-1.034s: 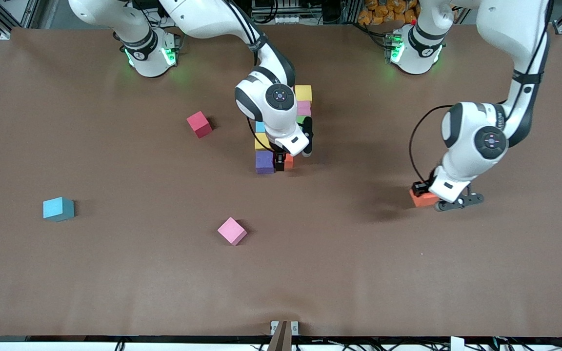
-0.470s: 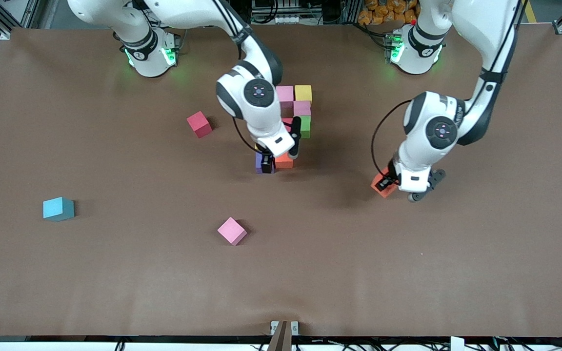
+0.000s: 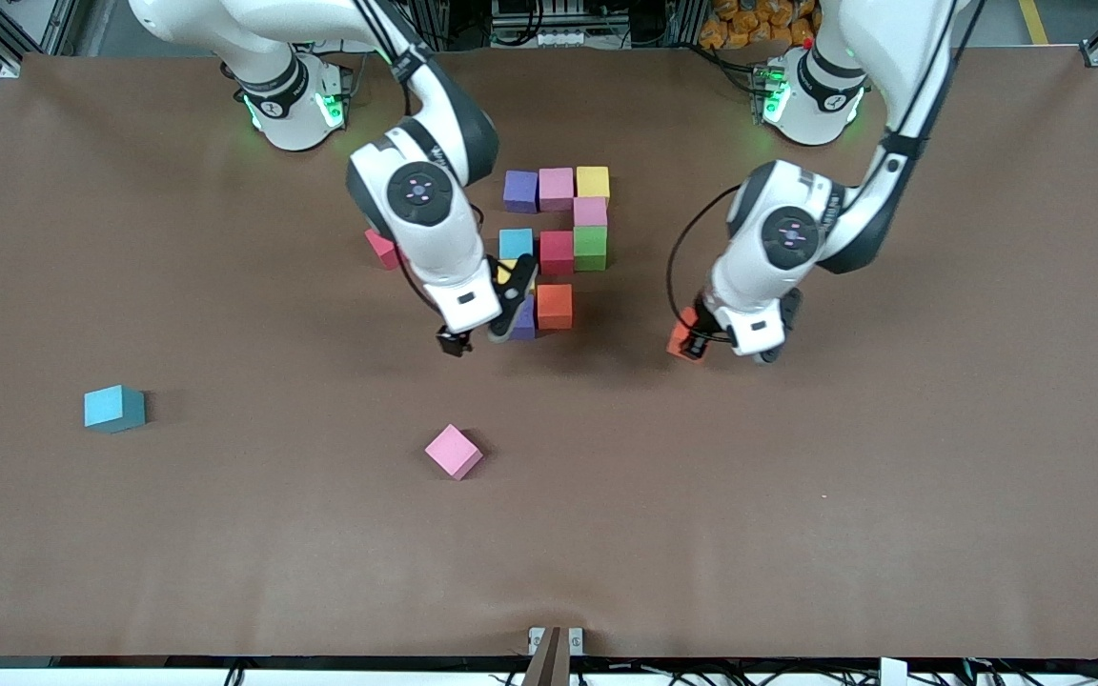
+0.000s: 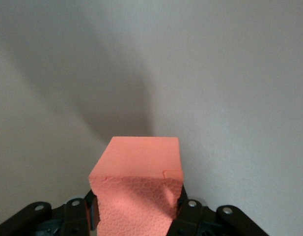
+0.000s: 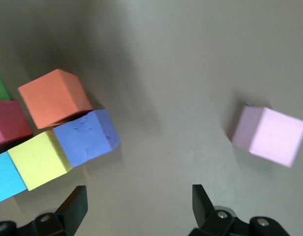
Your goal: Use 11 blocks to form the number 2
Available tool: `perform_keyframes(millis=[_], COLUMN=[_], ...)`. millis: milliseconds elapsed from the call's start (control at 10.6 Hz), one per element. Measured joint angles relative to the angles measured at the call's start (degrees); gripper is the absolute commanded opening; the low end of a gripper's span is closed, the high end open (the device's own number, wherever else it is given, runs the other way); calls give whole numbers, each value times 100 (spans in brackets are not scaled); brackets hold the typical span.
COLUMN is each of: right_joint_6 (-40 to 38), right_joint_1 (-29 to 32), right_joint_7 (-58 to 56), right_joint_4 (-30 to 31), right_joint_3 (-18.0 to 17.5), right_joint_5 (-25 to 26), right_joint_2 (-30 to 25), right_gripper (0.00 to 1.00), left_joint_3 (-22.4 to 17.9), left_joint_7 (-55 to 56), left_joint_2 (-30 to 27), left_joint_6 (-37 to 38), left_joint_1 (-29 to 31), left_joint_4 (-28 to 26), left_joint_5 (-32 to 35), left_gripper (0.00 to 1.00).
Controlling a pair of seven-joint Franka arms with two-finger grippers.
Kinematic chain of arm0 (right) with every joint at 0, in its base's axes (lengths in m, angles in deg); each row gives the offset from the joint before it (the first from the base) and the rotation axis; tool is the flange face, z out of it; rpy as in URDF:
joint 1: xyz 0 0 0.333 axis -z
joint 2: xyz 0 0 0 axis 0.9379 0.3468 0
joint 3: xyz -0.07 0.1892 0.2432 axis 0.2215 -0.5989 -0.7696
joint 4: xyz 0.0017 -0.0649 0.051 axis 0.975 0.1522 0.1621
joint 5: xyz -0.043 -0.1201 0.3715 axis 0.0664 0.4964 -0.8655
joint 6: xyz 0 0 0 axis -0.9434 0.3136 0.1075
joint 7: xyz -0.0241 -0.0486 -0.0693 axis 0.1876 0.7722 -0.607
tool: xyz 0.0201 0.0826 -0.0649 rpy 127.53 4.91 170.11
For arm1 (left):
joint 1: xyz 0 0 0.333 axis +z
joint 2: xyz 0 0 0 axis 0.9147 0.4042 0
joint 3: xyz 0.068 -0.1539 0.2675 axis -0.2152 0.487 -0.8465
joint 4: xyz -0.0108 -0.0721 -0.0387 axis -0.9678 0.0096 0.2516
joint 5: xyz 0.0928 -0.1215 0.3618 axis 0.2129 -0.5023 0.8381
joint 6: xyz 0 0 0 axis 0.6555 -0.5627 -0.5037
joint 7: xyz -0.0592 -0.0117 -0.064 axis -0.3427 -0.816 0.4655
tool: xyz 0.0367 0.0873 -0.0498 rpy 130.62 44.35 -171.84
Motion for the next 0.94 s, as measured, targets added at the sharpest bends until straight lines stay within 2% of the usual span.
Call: perform_keyframes(millis=[282, 564, 940], right_joint_6=[-12, -48, -247], right_joint_1=[473, 1135, 1740], right_joint_7=[740, 1669, 3175], right_joint_4=[-5, -64, -286], right_joint_3=[8, 6, -9], right_joint_5=[11, 8, 10], right_joint_2=[-63, -132, -133], right_gripper=[94, 94, 93], left_joint_3=[193, 444, 743], left_joint_7=[1256, 2328, 3140], left_joint_2=[310, 456, 676], left_joint_6=[-1, -51, -386], left_joint_1=[-163, -162, -166], left_joint_4=[346, 388, 390], left_joint_5=[-98, -105, -105], left_gripper=[13, 13, 13])
